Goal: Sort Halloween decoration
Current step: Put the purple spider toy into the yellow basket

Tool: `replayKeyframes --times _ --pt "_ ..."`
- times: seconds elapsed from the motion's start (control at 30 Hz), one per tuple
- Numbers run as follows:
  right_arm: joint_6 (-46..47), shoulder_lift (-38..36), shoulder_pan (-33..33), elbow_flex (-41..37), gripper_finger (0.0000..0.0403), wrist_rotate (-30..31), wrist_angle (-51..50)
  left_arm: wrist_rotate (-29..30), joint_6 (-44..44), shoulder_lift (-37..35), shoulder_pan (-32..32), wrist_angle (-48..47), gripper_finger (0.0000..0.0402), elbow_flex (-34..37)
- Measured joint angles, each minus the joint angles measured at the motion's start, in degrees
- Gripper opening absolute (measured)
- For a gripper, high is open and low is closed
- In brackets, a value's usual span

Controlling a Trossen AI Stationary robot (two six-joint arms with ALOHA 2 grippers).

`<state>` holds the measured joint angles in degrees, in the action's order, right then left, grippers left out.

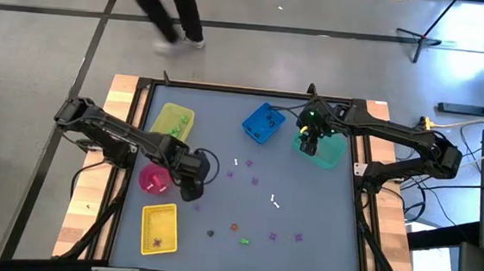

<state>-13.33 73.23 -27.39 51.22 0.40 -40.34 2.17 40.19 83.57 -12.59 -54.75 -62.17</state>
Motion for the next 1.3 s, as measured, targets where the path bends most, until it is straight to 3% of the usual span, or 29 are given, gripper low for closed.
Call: replayKeyframes --times 0.33,0.6,1.3 --pt "0.00 0.00 0.00 0.01 0.0209 0.00 -0.02 0.04 -1.91 2.50 -5.68 10.62 0.0134 0.64" --pt "-0.01 0.00 0.00 0.02 0.0209 -0.01 0.02 0.07 -5.67 7.94 -10.20 12.51 0.0134 0.96" --pt "-0.01 0.00 0.01 0.02 0.0209 0.00 0.00 -0.44 -13.80 17.49 -10.85 16.71 0.0134 1.05"
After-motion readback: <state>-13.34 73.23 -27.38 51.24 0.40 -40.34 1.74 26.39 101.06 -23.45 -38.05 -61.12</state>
